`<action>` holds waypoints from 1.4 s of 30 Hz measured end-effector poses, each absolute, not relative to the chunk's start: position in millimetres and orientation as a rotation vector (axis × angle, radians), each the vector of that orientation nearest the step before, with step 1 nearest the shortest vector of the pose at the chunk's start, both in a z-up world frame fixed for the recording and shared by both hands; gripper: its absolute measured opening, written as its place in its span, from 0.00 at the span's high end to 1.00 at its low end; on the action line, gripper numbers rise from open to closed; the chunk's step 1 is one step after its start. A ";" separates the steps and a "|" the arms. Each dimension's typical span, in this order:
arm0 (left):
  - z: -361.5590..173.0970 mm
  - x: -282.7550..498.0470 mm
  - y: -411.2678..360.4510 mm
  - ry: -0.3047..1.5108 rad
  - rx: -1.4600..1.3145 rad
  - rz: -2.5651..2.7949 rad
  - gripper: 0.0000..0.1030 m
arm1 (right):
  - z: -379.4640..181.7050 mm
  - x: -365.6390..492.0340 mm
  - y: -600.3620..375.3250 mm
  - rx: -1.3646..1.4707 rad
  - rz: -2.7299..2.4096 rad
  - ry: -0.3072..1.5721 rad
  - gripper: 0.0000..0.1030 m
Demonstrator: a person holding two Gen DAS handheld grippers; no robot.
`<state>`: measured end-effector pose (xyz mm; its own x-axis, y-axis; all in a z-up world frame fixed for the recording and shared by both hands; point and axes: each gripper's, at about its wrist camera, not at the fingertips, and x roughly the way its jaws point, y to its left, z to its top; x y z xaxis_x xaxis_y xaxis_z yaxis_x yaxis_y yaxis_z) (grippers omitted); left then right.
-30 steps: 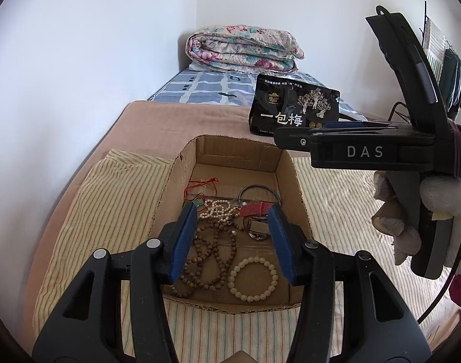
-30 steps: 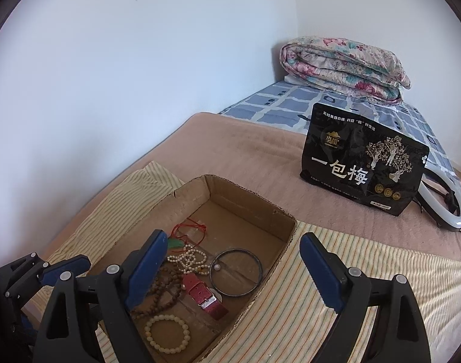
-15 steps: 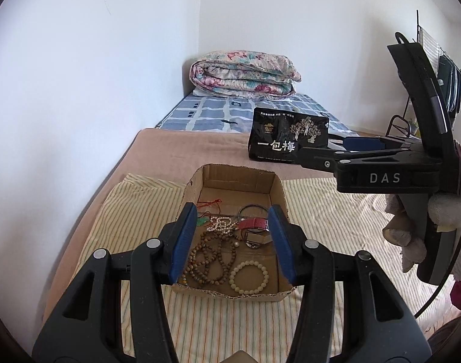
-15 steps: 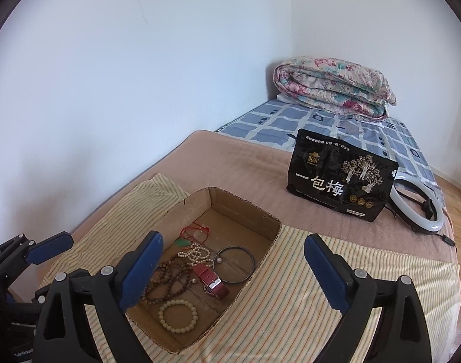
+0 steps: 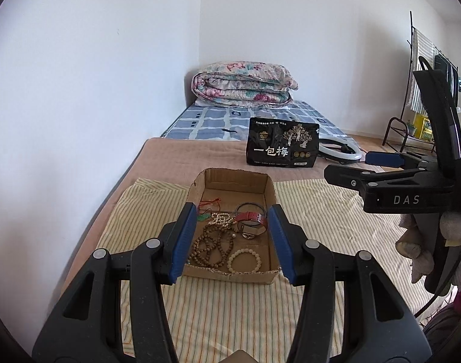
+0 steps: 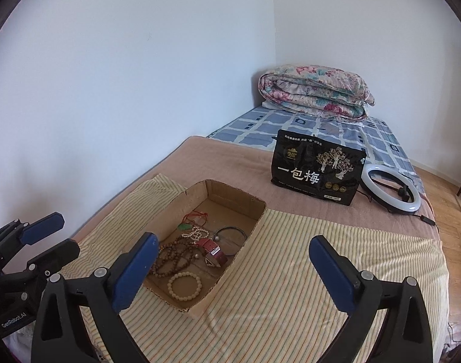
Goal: Organize jewelry
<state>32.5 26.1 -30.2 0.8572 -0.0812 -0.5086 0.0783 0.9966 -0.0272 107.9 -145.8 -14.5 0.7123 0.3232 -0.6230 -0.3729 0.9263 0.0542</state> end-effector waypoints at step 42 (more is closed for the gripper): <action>-16.0 -5.9 31.1 0.486 -0.008 0.016 0.02 | -17.4 81.9 -159.9 -0.103 0.346 0.639 0.00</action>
<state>-5.9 31.1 -16.0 0.8840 0.0131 -0.4673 -0.0169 0.9998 -0.0039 81.9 -159.9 -17.4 0.7475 0.2840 -0.6005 -0.3468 0.9379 0.0119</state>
